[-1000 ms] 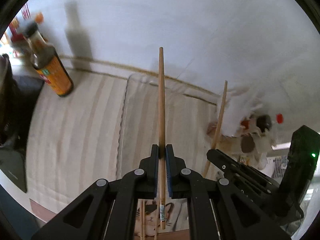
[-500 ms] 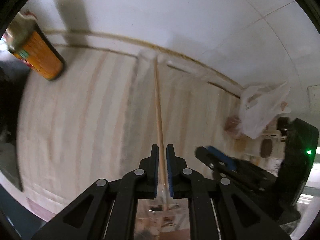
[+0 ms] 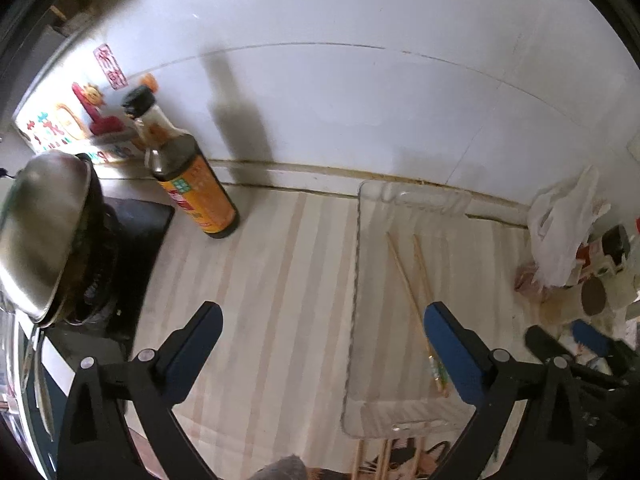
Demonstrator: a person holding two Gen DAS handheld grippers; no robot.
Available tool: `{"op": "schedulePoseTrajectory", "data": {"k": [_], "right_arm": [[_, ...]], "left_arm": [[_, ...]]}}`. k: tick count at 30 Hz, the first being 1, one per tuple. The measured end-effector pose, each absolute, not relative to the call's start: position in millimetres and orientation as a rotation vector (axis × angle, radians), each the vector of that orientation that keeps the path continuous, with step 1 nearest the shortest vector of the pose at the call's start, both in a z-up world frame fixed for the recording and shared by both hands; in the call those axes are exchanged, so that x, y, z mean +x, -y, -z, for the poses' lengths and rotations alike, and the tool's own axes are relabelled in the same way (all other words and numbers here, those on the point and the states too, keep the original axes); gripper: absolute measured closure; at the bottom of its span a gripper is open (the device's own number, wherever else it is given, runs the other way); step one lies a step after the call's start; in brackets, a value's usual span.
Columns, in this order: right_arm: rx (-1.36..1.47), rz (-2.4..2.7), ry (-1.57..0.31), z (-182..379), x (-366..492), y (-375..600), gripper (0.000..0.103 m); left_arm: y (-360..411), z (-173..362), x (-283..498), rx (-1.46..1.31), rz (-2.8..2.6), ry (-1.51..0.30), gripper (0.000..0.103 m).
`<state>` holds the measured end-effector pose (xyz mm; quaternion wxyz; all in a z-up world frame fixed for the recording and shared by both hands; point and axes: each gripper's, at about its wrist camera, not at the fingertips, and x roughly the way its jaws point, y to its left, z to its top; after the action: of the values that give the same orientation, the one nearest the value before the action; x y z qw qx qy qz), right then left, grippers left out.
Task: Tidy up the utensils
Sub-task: 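Open both tools to drop the chopsticks into the clear basket, then return to the mat and grasp a chopstick with the left tool while the right tool grasps another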
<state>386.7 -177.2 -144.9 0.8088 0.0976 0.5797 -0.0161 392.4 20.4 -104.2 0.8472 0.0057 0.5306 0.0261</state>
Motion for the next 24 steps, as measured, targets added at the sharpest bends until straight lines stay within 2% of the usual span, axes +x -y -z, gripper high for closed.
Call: {"op": "schedulePoseTrajectory", "data": {"k": [2, 3, 8, 12, 13, 14, 16, 20, 22, 24], "right_arm": [[0.199, 0.055, -1.209, 139, 377, 176, 0.007], [0.19, 0.06, -1.194, 135, 369, 175, 0.005], [0.154, 0.089, -1.147, 126, 328, 165, 0.004], [0.171, 0.079, -1.21, 141, 289, 159, 0.005], [0.182, 0.076, -1.226, 146, 280, 158, 0.015], [0.193, 0.077, -1.246, 153, 271, 158, 0.036], [0.218, 0.073, -1.306, 172, 253, 159, 0.053], [0.276, 0.064, -1.393, 205, 228, 163, 0.06], [0.294, 0.054, -1.42, 219, 220, 163, 0.06], [0.292, 0.055, -1.435, 227, 217, 161, 0.06]], "left_arm": [[-19, 104, 381, 0.027, -0.058, -1.105, 0.0], [-19, 105, 374, 0.037, -0.062, -1.098, 0.0], [-17, 116, 329, 0.073, -0.063, -1.096, 0.0], [-12, 150, 297, 0.099, -0.042, -1.182, 0.0], [-10, 166, 288, 0.109, -0.038, -1.221, 0.0], [-10, 177, 282, 0.104, -0.034, -1.255, 0.001], [-6, 207, 269, 0.07, 0.003, -1.349, 0.003], [11, 252, 253, 0.036, 0.083, -1.482, 0.03], [18, 269, 250, 0.048, 0.097, -1.51, 0.035], [22, 281, 248, 0.063, 0.099, -1.532, 0.035]]}}
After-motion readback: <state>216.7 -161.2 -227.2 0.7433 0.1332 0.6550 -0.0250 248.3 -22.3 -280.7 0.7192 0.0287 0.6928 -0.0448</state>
